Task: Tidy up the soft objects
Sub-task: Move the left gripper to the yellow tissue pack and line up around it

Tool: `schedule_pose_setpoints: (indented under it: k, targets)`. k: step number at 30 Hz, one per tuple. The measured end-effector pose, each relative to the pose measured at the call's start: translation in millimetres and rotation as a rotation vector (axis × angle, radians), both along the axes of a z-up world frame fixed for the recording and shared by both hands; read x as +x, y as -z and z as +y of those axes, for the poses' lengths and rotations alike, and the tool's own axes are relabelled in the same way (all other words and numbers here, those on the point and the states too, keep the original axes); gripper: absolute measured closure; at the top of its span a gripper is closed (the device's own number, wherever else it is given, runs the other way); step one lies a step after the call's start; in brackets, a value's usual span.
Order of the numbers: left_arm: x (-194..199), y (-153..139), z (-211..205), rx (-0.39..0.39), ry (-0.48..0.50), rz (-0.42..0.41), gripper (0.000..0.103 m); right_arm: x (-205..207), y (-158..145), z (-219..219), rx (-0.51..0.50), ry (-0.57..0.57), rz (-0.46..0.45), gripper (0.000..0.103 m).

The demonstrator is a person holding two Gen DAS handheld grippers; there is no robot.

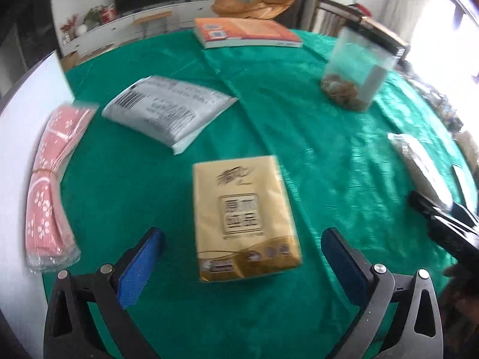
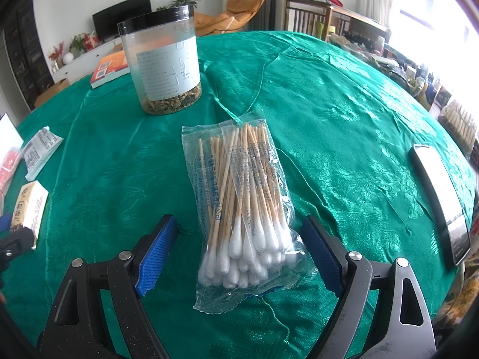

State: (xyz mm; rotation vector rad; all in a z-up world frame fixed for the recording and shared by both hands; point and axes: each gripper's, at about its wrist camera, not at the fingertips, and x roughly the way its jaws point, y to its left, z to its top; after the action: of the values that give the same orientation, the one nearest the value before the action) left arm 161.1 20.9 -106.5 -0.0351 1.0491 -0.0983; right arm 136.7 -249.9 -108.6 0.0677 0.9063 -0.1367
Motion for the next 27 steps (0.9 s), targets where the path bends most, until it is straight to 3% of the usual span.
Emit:
schedule_pose_setpoints:
  k: [3, 7, 27]
  targets:
    - [-1.9, 4.3, 7.5, 0.065, -0.050, -0.023, 0.000, 0.0, 0.0, 0.0, 0.000, 0.000, 0.000, 0.016]
    - [-11.2, 7.0, 12.2, 0.063, -0.043, -0.090, 0.000, -0.1, 0.1, 0.0, 0.000, 0.000, 0.000, 0.016]
    - [-18.0, 4.1, 13.2, 0.062, -0.045, -0.096, 0.000, 0.2, 0.2, 0.0, 0.000, 0.000, 0.000, 0.015]
